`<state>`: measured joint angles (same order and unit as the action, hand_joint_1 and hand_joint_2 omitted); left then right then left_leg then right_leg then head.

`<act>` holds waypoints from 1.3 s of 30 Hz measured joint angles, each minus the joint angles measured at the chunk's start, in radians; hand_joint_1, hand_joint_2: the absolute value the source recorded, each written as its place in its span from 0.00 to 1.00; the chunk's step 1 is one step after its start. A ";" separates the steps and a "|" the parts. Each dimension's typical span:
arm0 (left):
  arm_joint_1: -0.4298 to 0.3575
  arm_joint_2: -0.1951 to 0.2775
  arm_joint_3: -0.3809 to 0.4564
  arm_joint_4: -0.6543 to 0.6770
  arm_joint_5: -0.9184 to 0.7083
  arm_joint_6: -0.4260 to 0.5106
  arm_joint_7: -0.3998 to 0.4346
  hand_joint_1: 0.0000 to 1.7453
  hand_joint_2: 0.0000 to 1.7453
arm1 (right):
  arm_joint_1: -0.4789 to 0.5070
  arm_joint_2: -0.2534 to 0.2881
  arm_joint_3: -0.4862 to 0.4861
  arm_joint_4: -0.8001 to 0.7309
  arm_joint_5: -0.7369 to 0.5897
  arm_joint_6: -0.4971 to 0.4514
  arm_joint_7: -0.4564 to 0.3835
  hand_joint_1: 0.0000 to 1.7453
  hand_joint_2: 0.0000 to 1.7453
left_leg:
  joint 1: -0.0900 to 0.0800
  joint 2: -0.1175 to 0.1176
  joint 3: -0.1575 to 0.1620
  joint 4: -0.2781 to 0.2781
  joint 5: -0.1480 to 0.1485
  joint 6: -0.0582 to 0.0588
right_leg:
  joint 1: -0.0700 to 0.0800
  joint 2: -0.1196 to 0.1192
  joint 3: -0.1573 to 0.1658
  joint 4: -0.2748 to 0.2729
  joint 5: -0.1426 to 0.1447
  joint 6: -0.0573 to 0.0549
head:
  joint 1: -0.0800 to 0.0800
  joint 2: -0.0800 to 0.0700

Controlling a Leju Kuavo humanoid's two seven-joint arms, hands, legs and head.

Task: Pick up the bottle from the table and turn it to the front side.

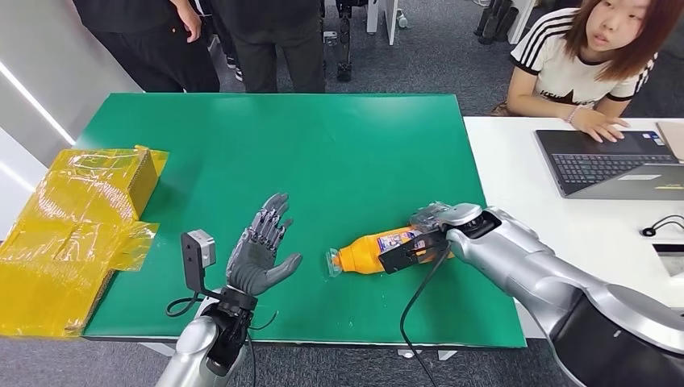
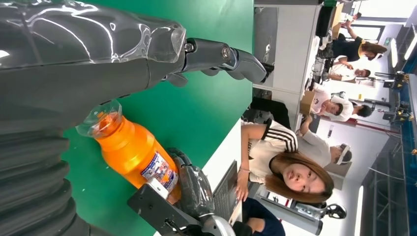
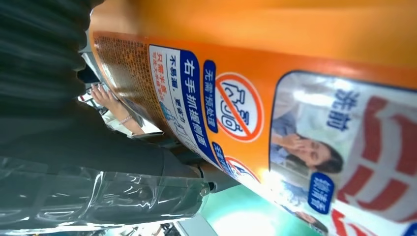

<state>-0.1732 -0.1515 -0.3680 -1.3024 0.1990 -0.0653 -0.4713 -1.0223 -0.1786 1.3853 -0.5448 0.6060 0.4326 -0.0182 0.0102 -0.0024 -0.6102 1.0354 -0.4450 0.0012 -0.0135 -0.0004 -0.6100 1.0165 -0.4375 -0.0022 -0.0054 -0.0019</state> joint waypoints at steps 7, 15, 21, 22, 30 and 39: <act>0.004 0.003 0.009 0.000 -0.061 0.043 -0.026 0.00 1.00 | 0.024 -0.009 -0.109 0.035 -0.274 0.037 -0.102 1.00 1.00 | 0.000 0.000 0.003 0.000 0.000 0.000 | 0.000 0.000 0.003 0.000 0.000 0.000 | 0.000 0.000; 0.080 0.034 0.067 -0.050 -0.067 0.070 -0.053 0.00 1.00 | 0.267 -0.172 -0.397 -0.172 -0.507 -0.110 -0.220 1.00 1.00 | 0.001 -0.003 0.002 0.000 -0.002 0.000 | 0.000 -0.003 0.004 -0.002 -0.001 0.001 | 0.000 0.000; 0.095 0.049 0.083 -0.075 -0.072 0.079 -0.055 0.00 1.00 | 0.392 -0.247 -0.527 -0.327 -0.518 -0.113 -0.236 1.00 1.00 | 0.000 -0.003 0.001 0.000 -0.003 0.000 | 0.000 -0.002 0.002 -0.002 -0.002 0.002 | 0.000 0.000; 0.096 0.050 0.084 -0.075 -0.073 0.084 -0.055 0.00 1.00 | 0.408 -0.251 -0.541 -0.346 -0.513 -0.119 -0.241 1.00 1.00 | 0.000 -0.003 0.000 0.000 -0.003 0.000 | 0.000 -0.002 0.002 -0.002 -0.002 0.002 | 0.000 0.000; 0.110 0.059 0.114 -0.103 -0.120 0.089 -0.049 0.00 1.00 | 0.603 -0.180 -0.724 -0.588 -0.422 -0.303 -0.323 1.00 1.00 | 0.001 -0.003 -0.002 -0.002 -0.003 -0.001 | 0.001 -0.002 -0.001 -0.002 -0.004 0.001 | 0.000 0.000; 0.000 0.055 0.092 -0.103 -0.129 0.009 -0.019 0.00 1.00 | 0.621 0.005 -0.836 -0.591 -0.450 -0.315 -0.428 1.00 1.00 | 0.001 -0.002 -0.004 -0.002 -0.002 -0.002 | 0.001 -0.001 -0.003 -0.001 -0.003 0.000 | 0.000 0.000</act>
<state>-0.1737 -0.0964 -0.2764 -1.4056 0.0700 -0.0562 -0.4899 -0.4014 -0.1740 0.5490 -1.1356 0.1557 0.1177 -0.4459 0.0111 -0.0039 -0.6137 1.0338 -0.4471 -0.0010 -0.0126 -0.0015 -0.6132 1.0156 -0.4407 -0.0024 -0.0056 -0.0019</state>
